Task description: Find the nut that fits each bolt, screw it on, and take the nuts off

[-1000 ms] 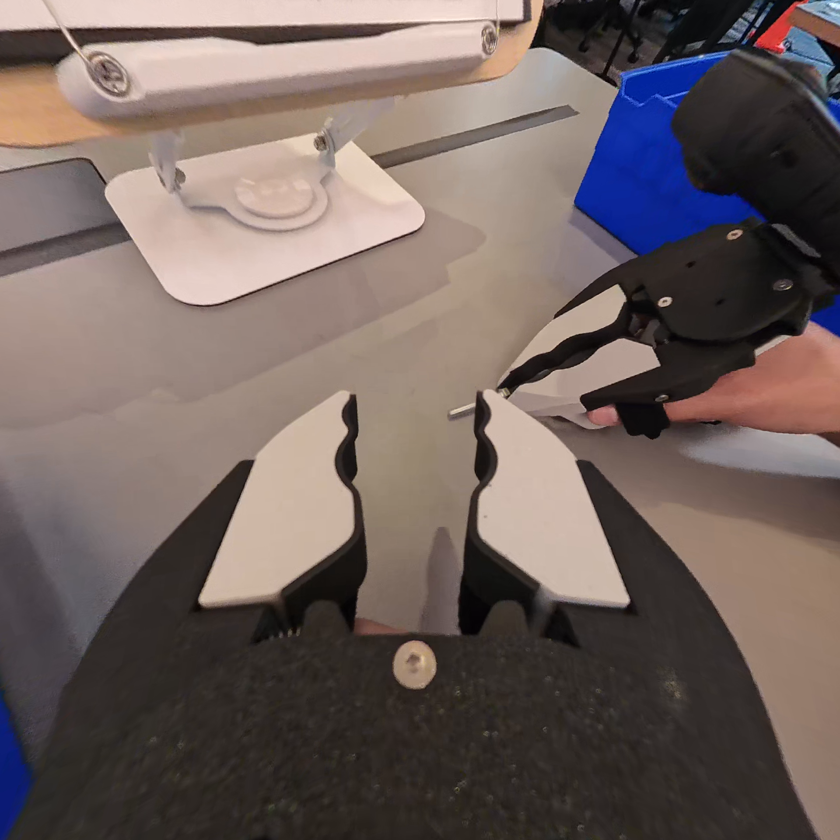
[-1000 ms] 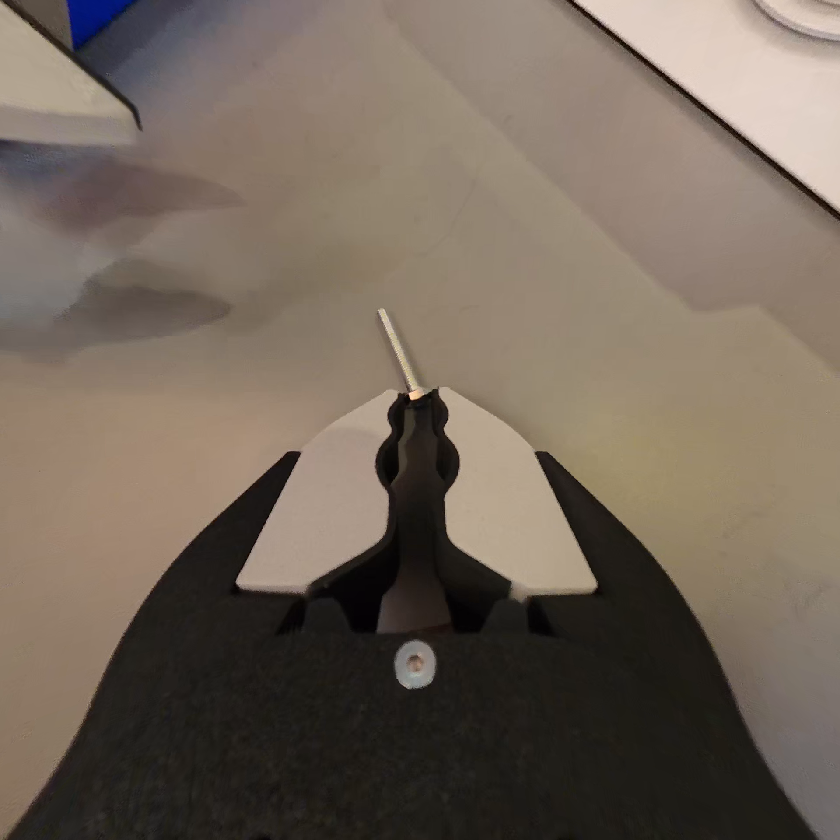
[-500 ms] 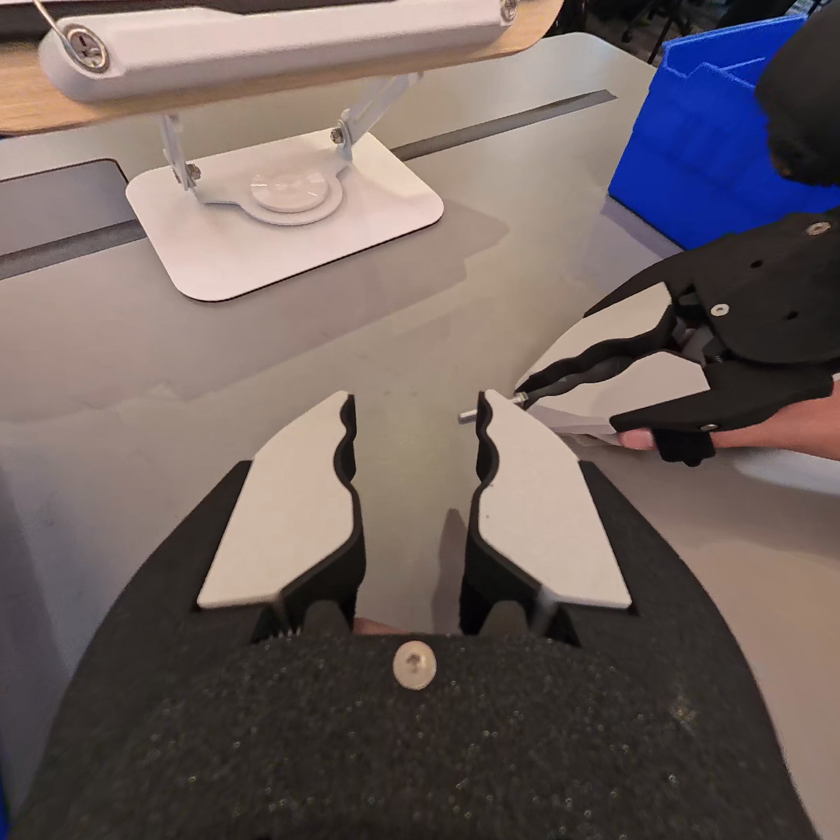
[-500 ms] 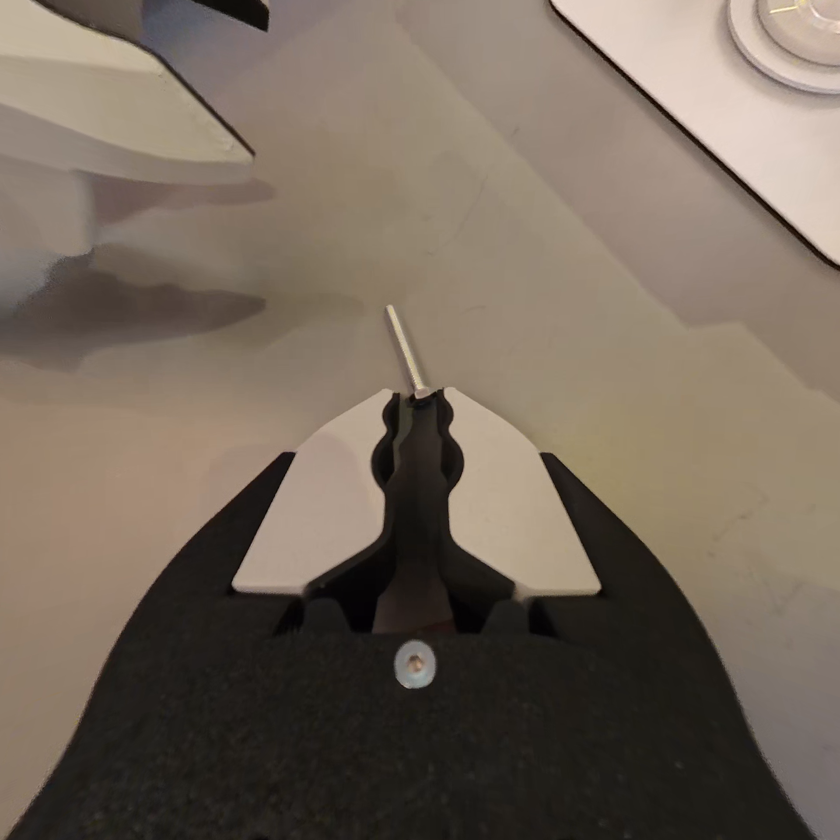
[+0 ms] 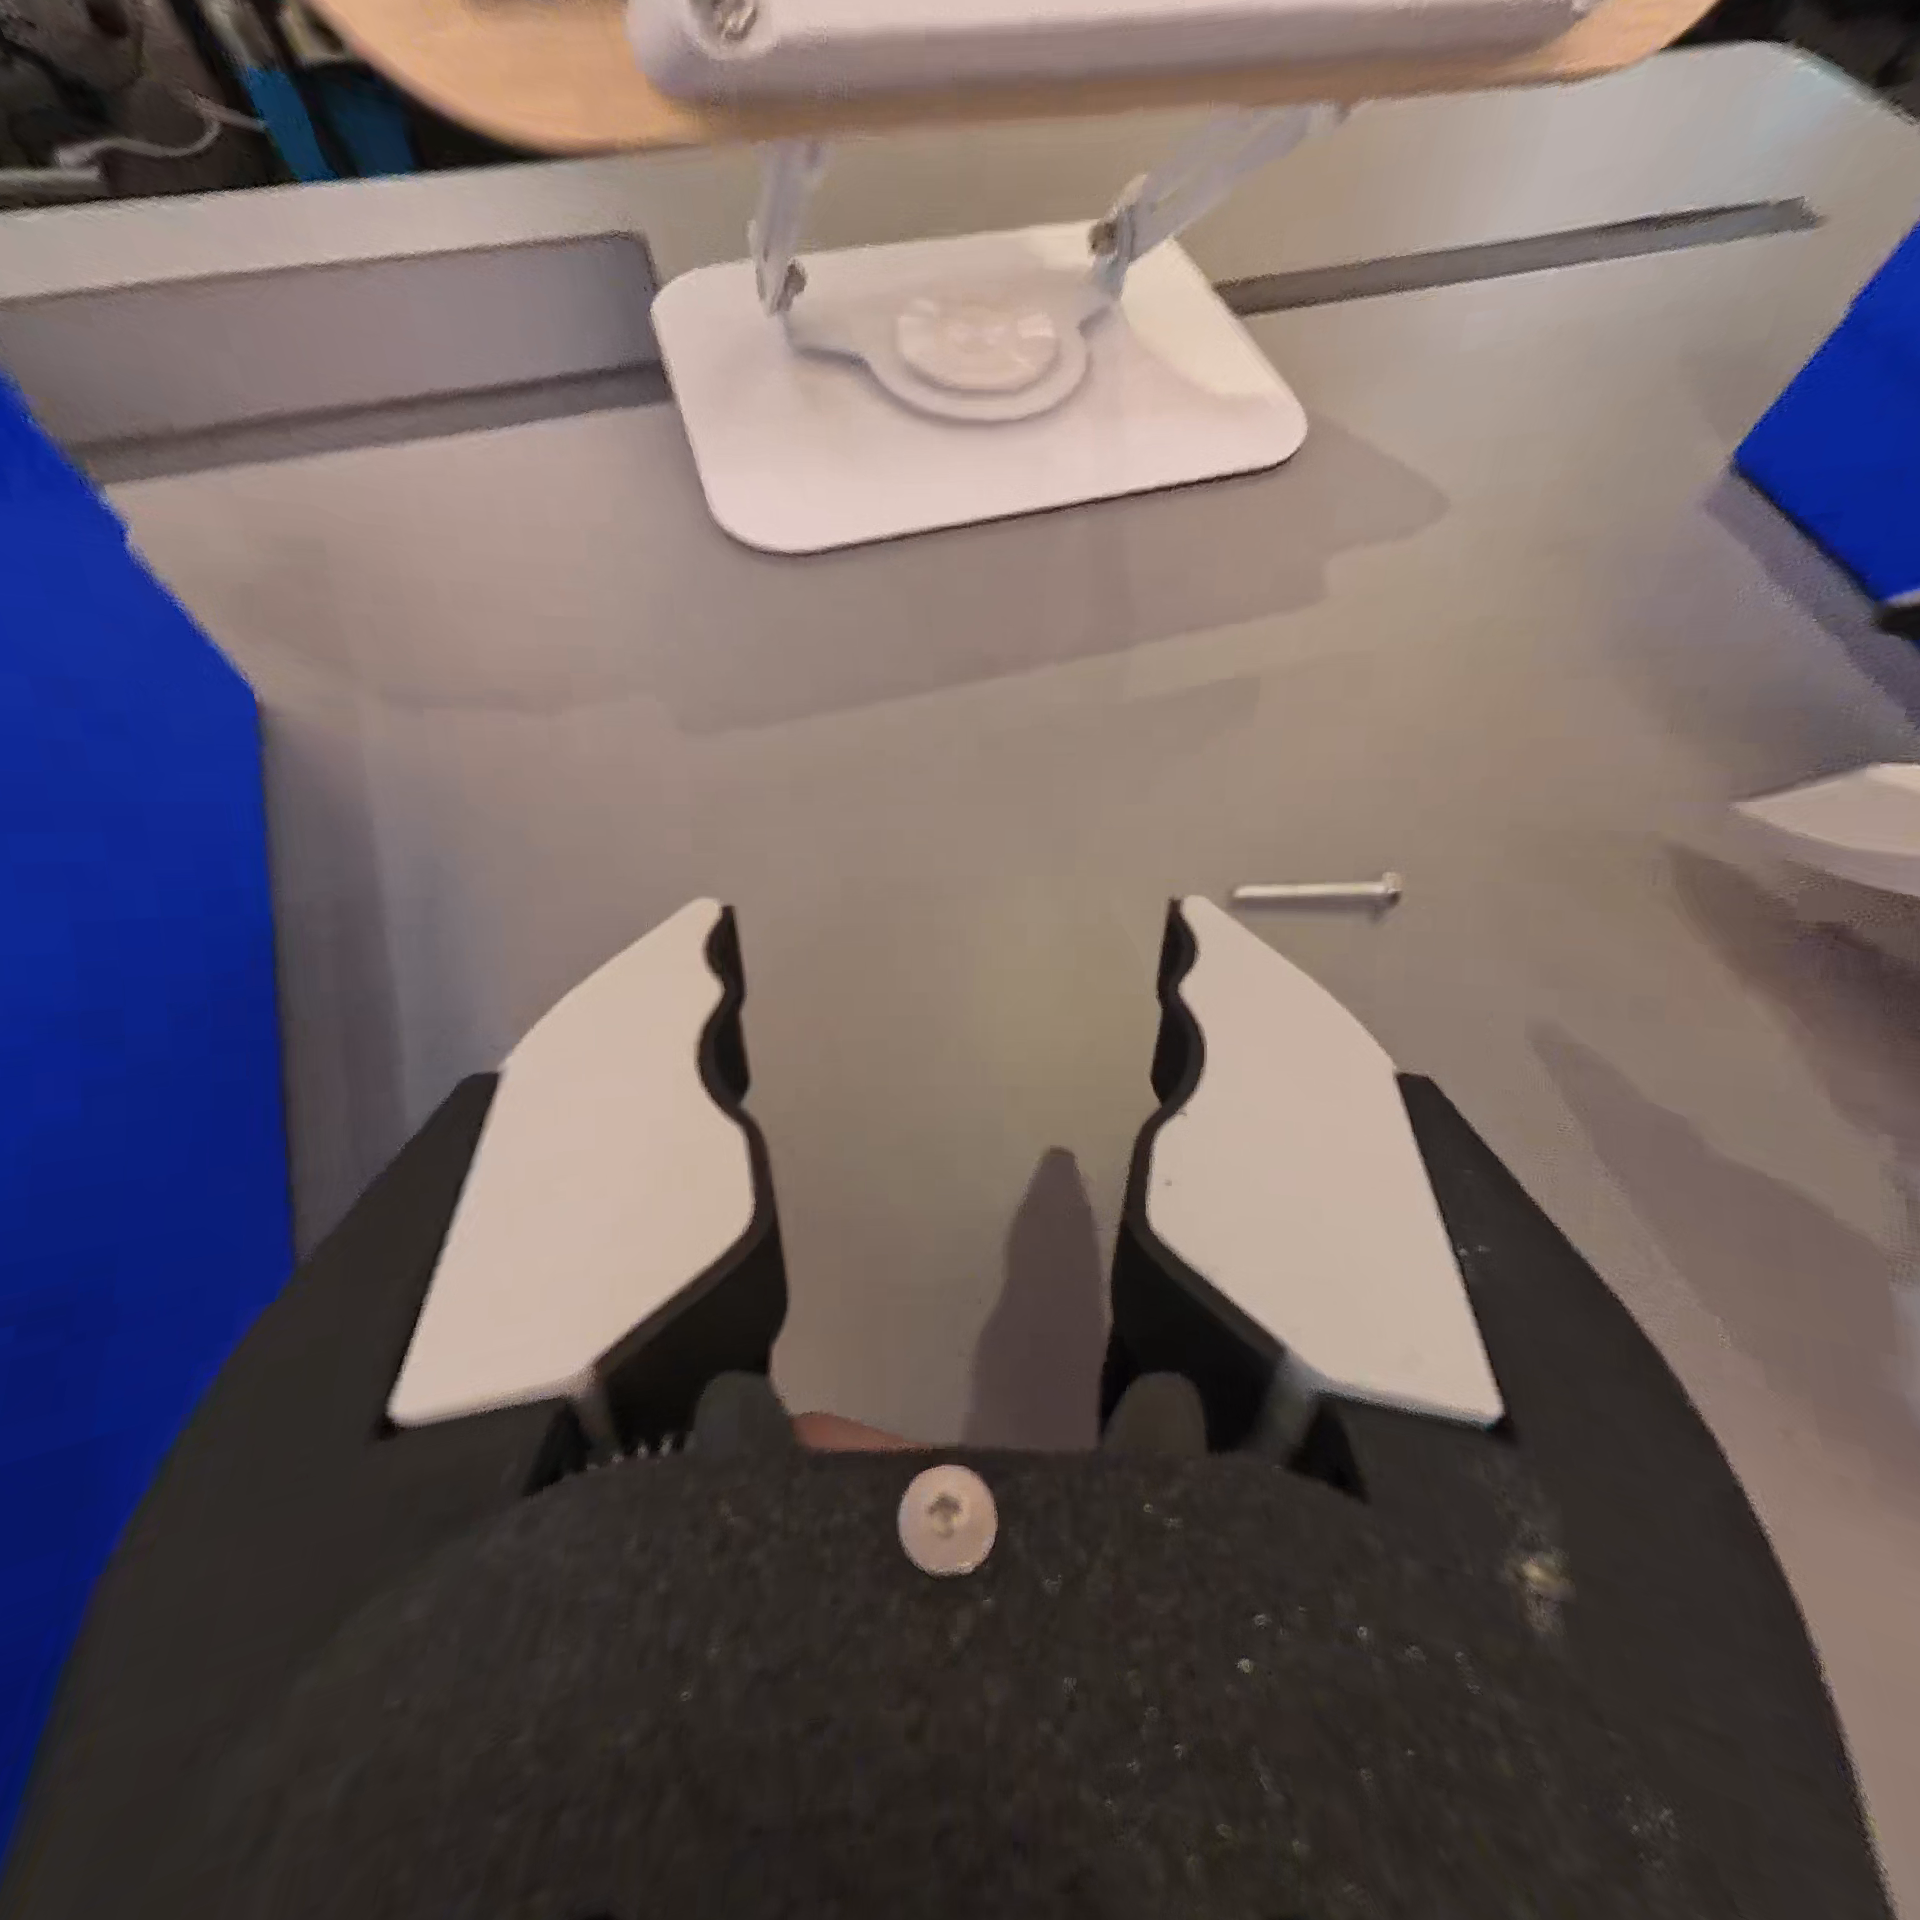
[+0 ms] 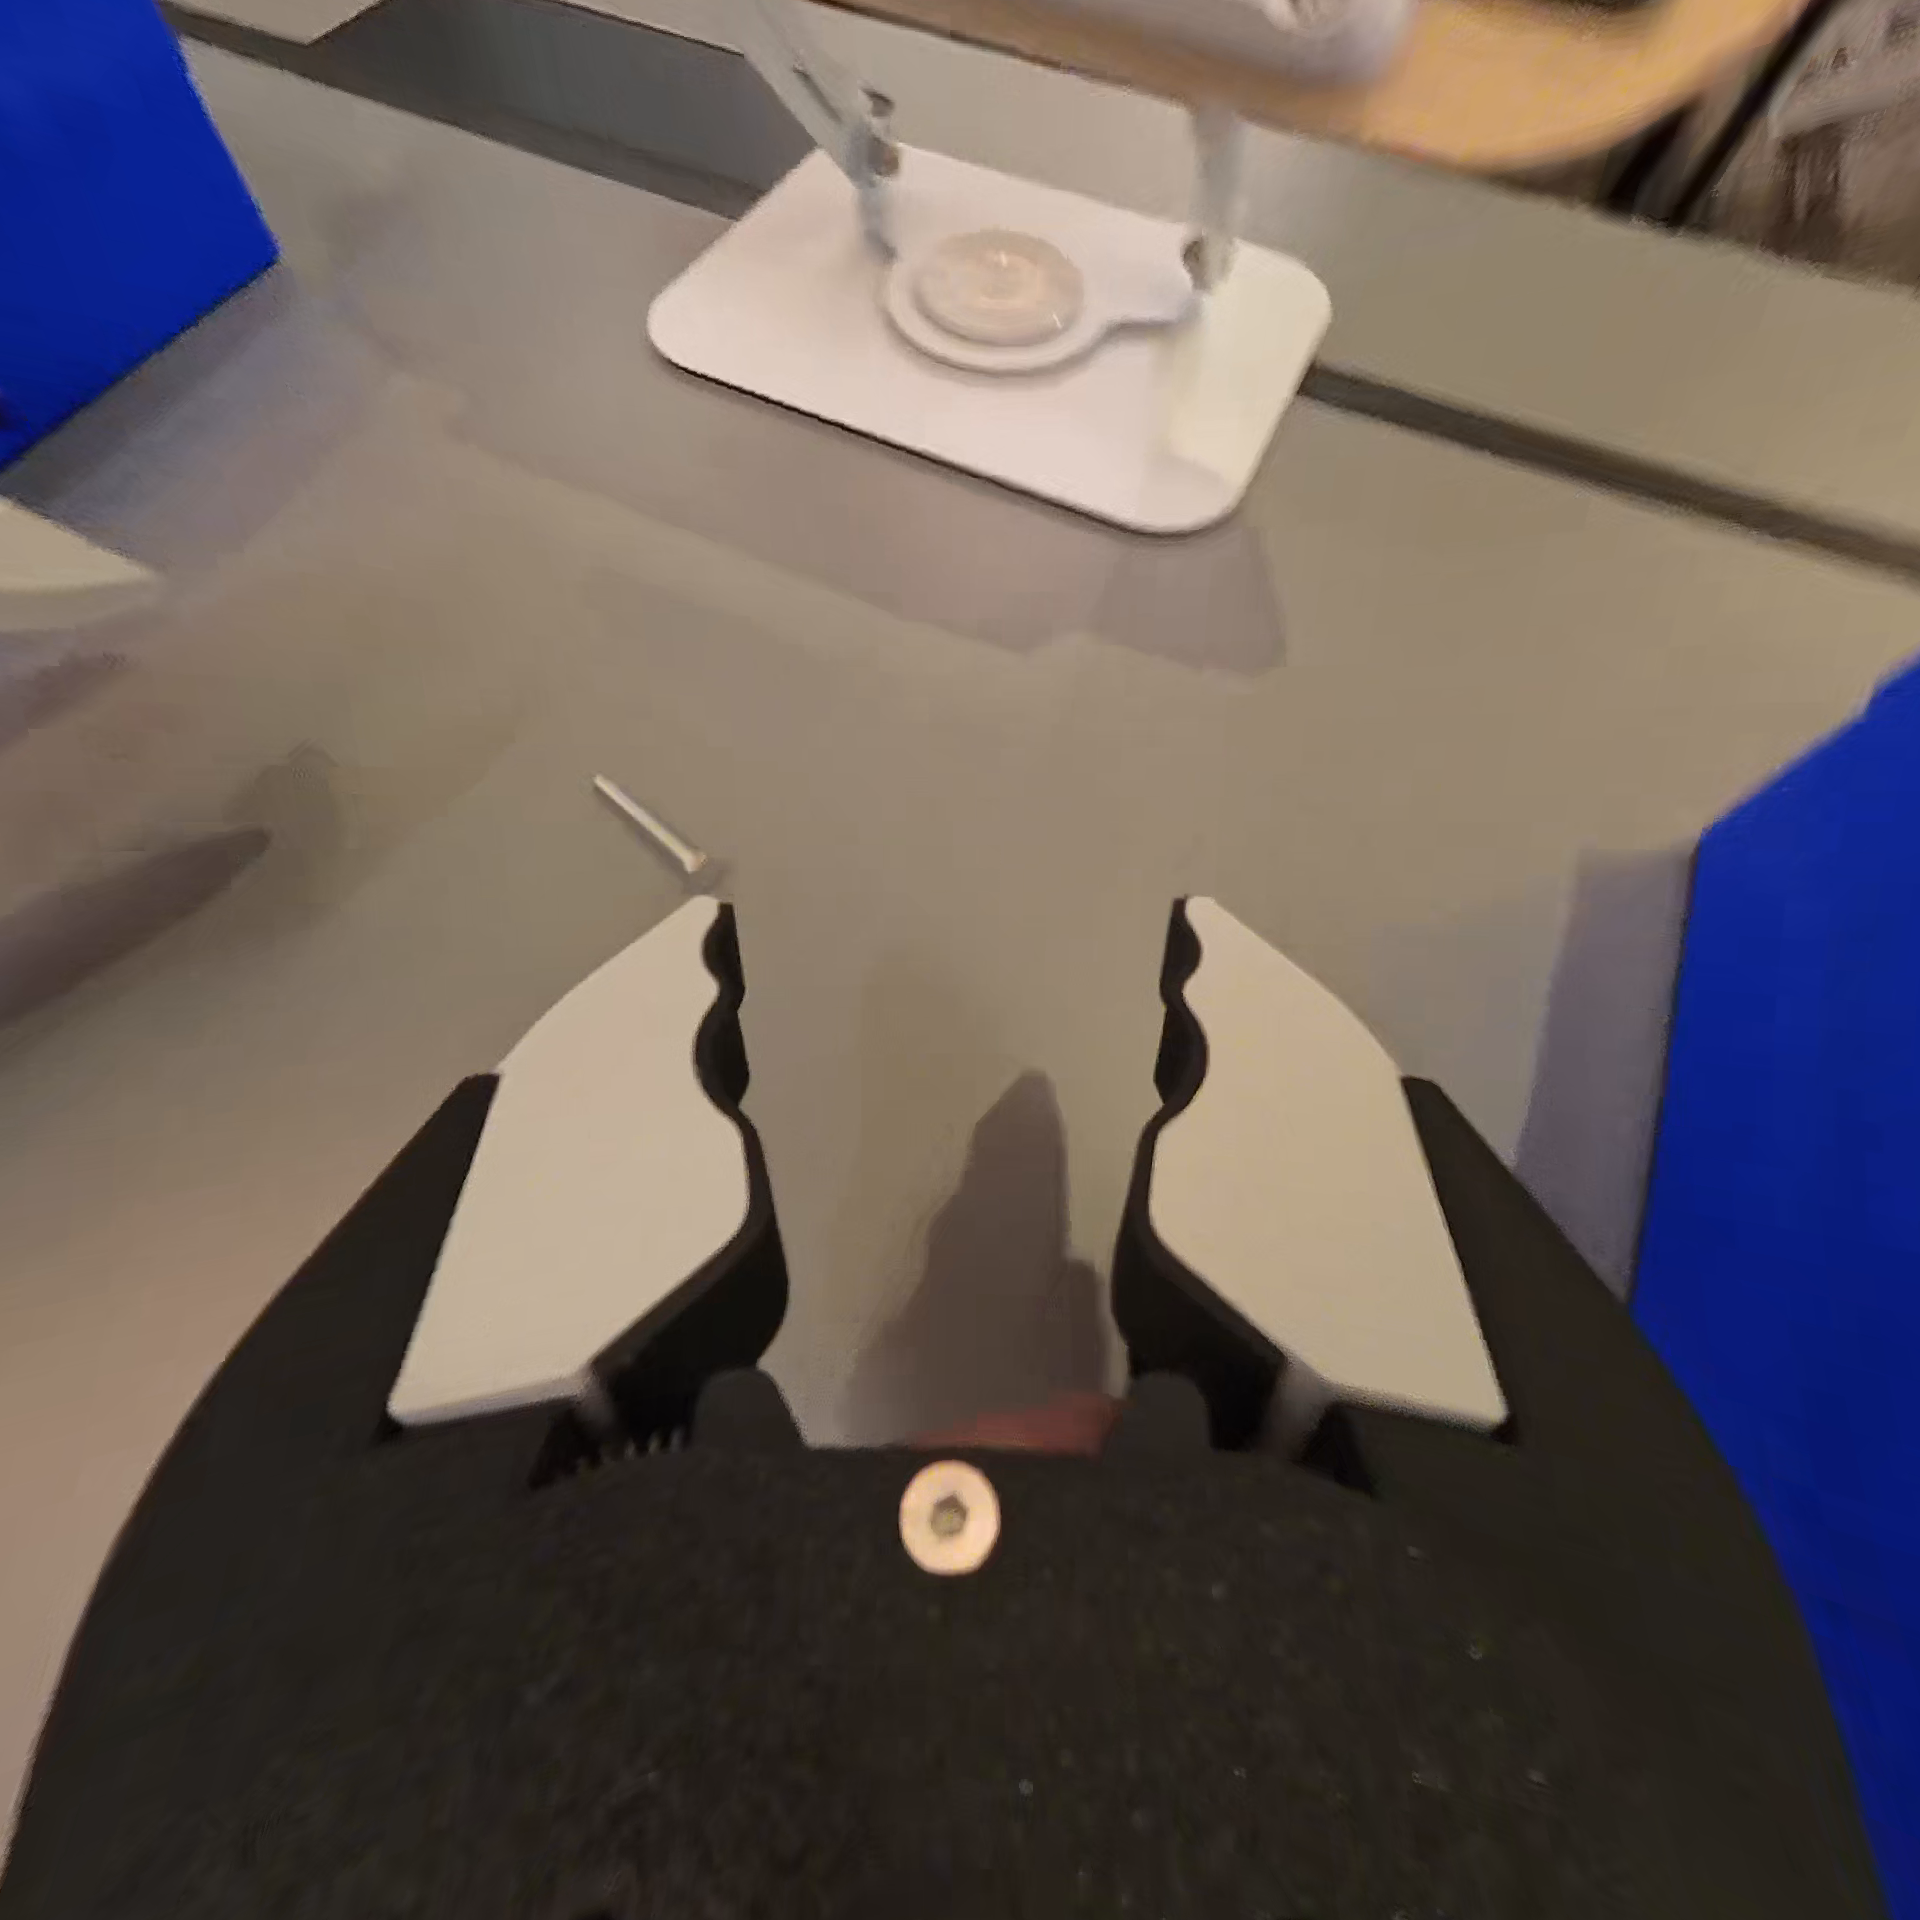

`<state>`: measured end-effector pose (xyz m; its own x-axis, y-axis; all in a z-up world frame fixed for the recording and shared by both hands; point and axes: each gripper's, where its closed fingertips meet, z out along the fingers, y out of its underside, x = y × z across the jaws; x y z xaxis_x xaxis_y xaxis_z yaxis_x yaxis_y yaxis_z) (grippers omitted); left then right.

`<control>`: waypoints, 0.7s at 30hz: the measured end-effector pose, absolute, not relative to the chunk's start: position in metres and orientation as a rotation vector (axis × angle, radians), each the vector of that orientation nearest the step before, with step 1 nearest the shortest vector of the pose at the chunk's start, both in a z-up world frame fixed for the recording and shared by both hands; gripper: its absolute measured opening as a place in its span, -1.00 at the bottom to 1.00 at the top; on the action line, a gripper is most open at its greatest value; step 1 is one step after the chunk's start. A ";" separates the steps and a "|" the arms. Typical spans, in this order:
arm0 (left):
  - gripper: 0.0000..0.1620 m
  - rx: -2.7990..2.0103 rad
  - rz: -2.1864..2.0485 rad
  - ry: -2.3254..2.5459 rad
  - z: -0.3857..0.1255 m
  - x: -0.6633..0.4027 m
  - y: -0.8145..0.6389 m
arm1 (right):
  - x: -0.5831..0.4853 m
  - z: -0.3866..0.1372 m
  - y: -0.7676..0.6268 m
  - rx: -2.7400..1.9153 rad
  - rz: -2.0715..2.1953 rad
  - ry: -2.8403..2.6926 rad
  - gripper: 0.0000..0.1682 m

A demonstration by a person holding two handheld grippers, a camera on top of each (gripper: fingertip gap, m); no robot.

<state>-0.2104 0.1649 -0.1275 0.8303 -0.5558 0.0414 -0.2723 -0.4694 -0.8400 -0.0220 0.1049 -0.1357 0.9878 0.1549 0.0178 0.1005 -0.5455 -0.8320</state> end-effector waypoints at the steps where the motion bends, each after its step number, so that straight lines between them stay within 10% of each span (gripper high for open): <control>1: 0.03 -2.094 -0.357 0.587 -0.132 -0.214 0.163 | -0.019 -0.142 0.098 -2.160 0.112 -0.084 -0.06; 8: 0.54 -2.225 -0.313 0.482 -0.158 -0.217 0.152 | -0.023 -0.174 0.082 -2.265 0.065 0.078 0.23; 21: 0.81 -2.383 -0.318 0.421 -0.194 -0.218 0.151 | -0.015 -0.194 0.103 -2.369 0.047 0.188 0.28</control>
<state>-0.2185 0.1514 -0.1945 0.9176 -0.3812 0.1128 -0.2135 -0.7119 -0.6690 -0.0150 0.1031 -0.1936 0.9886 -0.1219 -0.0885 -0.1491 -0.7107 -0.6875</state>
